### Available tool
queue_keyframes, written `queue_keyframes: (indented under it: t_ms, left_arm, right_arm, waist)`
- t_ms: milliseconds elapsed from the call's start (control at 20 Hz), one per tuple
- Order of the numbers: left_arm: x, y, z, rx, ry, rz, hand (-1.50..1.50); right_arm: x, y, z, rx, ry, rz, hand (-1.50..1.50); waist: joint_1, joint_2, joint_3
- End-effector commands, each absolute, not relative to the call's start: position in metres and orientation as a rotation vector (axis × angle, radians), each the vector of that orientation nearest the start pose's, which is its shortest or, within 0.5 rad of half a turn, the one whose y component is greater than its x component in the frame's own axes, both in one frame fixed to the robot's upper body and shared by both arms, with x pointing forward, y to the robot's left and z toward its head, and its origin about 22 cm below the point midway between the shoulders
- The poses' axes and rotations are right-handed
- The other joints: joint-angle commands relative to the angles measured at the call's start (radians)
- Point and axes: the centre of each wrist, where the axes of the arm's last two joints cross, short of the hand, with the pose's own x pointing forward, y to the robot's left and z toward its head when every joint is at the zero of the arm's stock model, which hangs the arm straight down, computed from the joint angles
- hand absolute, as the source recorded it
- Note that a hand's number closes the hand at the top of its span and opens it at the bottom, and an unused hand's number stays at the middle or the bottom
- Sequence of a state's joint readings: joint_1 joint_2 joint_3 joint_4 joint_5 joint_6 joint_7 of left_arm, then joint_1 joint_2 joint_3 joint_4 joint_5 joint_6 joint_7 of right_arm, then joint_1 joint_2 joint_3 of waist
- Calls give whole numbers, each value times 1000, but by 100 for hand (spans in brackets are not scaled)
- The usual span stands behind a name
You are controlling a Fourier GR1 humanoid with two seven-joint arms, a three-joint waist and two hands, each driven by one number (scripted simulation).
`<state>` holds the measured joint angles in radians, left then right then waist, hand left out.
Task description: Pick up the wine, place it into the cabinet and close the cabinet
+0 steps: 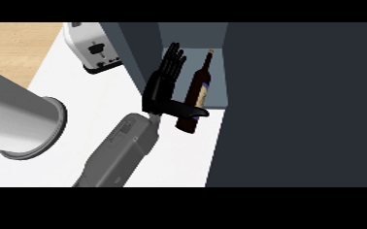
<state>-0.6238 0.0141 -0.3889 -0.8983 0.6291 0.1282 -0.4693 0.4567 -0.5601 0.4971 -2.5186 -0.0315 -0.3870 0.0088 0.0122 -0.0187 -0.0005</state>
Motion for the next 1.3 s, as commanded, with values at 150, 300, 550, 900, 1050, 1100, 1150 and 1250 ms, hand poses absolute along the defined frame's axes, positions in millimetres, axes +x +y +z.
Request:
queue_keyframes:
  t_ms: [150,300,550,900,1050,1100,1150,1250]
  left_arm:
    - [295,104,-6,-542,-1720,89,-150]
    - [276,125,-13,-565,-1719,104,-150]
    - [244,149,-13,-574,-1722,150,-150]
    - [238,191,-12,-537,-1778,146,-150]
    - [232,222,-18,-504,-1793,159,-150]
    - [229,202,-8,-492,-1813,162,-150]
    - [230,215,-2,-478,-1819,154,-150]
    - [224,234,-5,-462,-1814,148,-150]
  right_arm:
    - [63,-213,186,169,-1951,158,-150]
    - [59,-212,197,143,-1946,185,-150]
    - [65,-211,183,172,-1927,258,-150]
    - [63,-212,188,325,-1880,368,-150]
    - [62,-208,177,414,-1817,477,-150]
    - [62,-209,172,443,-1749,562,-150]
    - [60,-208,177,470,-1765,587,150]
    - [62,-206,177,517,-1791,624,150]
  waist:
    - [-4,7,1]
    - [-4,9,-1]
    - [-9,12,0]
    - [-15,15,0]
    - [-14,15,0]
    - [-10,12,1]
    - [-9,12,0]
    - [-4,15,0]
